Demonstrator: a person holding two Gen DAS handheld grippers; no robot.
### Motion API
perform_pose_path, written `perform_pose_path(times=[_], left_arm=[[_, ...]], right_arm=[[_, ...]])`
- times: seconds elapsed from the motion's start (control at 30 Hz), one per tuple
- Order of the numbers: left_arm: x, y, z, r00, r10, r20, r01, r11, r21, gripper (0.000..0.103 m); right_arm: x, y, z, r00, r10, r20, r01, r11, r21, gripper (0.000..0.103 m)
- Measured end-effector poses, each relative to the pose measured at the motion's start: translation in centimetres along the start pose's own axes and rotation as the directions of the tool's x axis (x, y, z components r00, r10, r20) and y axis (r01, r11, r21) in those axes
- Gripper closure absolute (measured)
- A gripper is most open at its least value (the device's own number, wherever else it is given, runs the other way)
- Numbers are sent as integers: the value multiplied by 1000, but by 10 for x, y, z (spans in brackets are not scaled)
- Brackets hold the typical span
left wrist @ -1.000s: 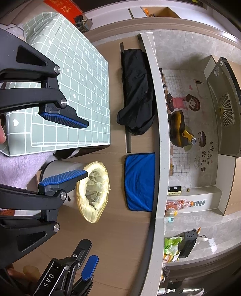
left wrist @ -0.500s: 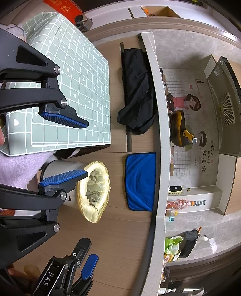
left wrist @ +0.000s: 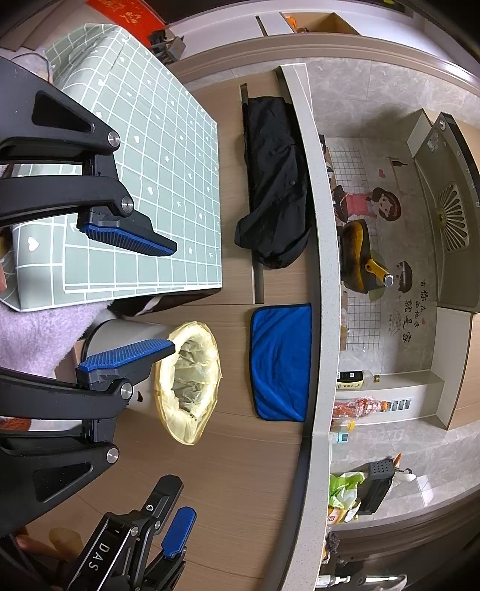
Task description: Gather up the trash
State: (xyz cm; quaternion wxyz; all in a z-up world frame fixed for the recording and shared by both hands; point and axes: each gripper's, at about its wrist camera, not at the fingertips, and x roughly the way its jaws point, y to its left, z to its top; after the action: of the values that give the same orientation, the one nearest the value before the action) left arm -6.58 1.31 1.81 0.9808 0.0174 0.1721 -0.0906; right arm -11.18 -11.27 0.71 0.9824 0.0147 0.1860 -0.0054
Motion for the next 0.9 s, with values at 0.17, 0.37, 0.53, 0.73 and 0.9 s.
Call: perform_pose_path(times=[0.17,0.37,0.53,0.73,0.9], left_arm=[[0,2,-1,1000,-5,-3,5,1000,2,55],[0,1,-2,1000,-7,-5,7,1000,4,55],[1,3,-3,1000,-11,-6,11,1000,6,55],[1,1,-3,1000,-13,-7,13,1000,8,55],[3,0,-5,1000,-22,-13,23,1000,13,55]], right_arm=[[0,0,0,1000,1,-1,-1,1000,1,46],[1,-1,0,1000,0,0,0,1000,-1,46],[1,-1,0,1000,-2,-2,2,1000,-2,46],[1,-3,-1,1000,-5,0,5,1000,-3,46],[1,-2,-1,1000,-11,5,11,1000,-2,46]])
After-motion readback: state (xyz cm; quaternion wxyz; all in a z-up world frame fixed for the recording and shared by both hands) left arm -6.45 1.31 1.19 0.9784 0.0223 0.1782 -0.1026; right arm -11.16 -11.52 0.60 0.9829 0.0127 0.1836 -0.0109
